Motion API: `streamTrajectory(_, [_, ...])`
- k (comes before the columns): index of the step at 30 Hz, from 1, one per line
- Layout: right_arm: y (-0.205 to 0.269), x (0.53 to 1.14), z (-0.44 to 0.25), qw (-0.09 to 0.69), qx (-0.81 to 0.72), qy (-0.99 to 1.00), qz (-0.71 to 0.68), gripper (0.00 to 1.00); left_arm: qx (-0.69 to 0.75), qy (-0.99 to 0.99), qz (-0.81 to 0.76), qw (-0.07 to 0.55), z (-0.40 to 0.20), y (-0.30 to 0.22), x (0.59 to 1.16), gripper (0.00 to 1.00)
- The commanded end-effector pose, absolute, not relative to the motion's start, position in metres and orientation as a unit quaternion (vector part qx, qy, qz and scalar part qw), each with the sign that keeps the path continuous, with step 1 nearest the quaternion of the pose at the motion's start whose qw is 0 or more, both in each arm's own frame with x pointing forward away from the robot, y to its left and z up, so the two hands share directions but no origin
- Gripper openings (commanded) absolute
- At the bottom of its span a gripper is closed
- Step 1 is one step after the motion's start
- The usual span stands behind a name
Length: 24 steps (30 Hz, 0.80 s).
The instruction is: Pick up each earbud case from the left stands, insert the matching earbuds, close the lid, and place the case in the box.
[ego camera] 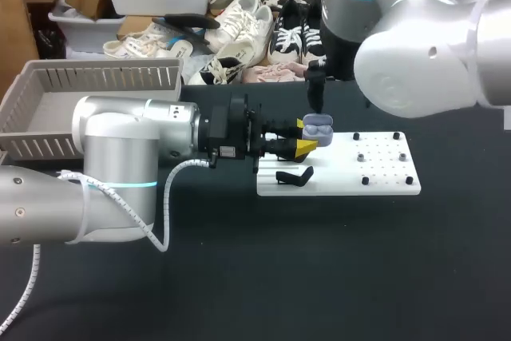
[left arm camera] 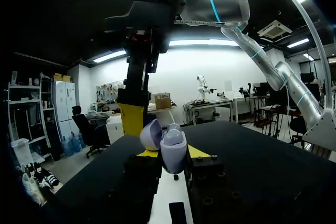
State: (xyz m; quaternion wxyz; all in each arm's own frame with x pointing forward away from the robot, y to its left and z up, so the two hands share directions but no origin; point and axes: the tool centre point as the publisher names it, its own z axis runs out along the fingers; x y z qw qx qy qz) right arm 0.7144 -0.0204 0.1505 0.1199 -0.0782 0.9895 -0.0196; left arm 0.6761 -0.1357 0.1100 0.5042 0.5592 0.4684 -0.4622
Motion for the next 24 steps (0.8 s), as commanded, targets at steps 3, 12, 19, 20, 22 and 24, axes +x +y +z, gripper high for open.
streamTrajectory(3, [-0.025,0.696,0.156,0.116,-0.08,0.99,-0.009,0.89,0.558,0.469,-0.461,0.506,0.11,-0.136,0.676,0.0])
streamTrajectory(12, [-0.033,0.69,0.169,0.15,-0.063,0.987,0.006,0.93,0.558,0.469,-0.461,0.506,0.11,-0.136,0.676,0.0])
streamTrajectory(19, [-0.048,0.68,0.21,0.195,-0.109,0.969,0.109,1.0,0.558,0.47,-0.461,0.506,0.11,-0.134,0.675,0.0])
streamTrajectory(20, [-0.049,0.677,0.214,0.189,-0.125,0.966,0.125,1.0,0.557,0.473,-0.46,0.505,0.111,-0.131,0.675,0.0])
streamTrajectory(22, [-0.051,0.671,0.219,0.183,-0.153,0.96,0.146,1.0,0.558,0.482,-0.45,0.504,0.114,-0.124,0.674,0.0])
streamTrajectory(24, [-0.052,0.666,0.222,0.178,-0.165,0.957,0.161,1.0,0.556,0.49,-0.441,0.505,0.118,-0.114,0.675,0.0])
